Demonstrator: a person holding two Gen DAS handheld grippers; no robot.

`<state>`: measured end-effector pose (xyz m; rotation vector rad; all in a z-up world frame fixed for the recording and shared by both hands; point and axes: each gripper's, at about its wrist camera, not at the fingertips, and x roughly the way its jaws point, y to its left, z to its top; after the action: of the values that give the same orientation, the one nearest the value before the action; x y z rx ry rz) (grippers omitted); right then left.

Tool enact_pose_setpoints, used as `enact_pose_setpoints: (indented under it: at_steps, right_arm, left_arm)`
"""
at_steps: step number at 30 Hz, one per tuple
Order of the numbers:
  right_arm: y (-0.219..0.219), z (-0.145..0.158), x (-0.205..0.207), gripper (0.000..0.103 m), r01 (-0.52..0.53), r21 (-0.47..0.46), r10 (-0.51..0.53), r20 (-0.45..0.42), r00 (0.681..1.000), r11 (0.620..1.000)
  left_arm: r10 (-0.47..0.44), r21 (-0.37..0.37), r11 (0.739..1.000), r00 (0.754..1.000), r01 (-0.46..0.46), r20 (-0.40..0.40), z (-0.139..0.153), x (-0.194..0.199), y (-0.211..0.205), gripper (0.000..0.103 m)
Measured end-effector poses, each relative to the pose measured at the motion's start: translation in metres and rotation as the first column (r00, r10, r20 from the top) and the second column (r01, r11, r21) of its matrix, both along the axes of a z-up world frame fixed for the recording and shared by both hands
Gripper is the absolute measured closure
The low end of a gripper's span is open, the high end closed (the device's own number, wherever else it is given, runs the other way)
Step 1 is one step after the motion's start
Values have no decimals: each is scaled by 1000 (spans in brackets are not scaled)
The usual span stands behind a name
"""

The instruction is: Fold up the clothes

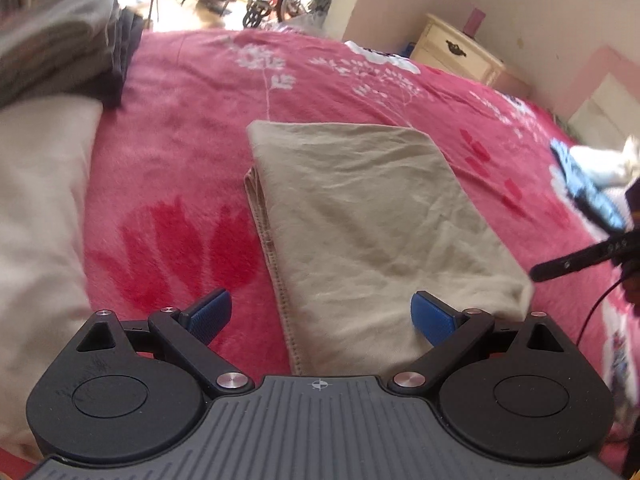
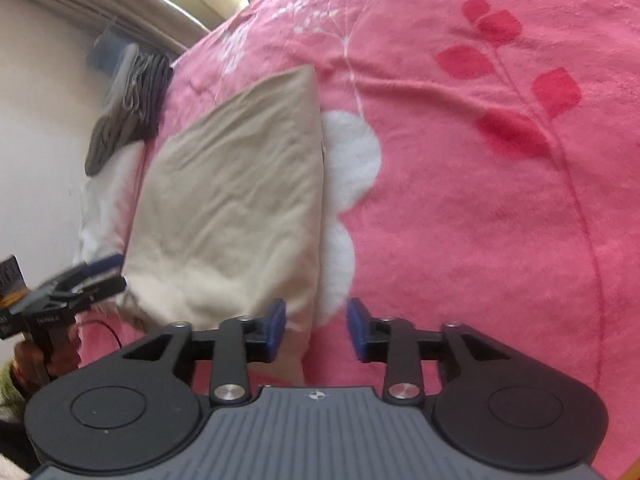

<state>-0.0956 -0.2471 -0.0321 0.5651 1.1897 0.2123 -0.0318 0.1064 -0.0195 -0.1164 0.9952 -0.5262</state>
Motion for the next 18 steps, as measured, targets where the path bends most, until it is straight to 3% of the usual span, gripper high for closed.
enact_pose_setpoints:
  at_steps: [3, 7, 11, 18]
  right_arm:
    - [2, -1, 12, 55, 10, -2, -10, 18, 1000, 1000]
    - [-1, -9, 31, 54, 55, 58, -56, 24, 998, 997]
    - [-11, -25, 44, 54, 100, 139, -103, 9, 995, 985]
    - [-11, -44, 53, 54, 105, 171, -104, -14, 994, 980]
  left_arm:
    - [36, -53, 998, 995, -41, -92, -12, 17, 3, 6]
    - [74, -108, 989, 977, -97, -202, -31, 33, 6, 6]
    - [45, -118, 991, 982, -68, -185, -34, 35, 1, 5]
    - [3, -122, 992, 984, -25, -178, -38, 41, -10, 3]
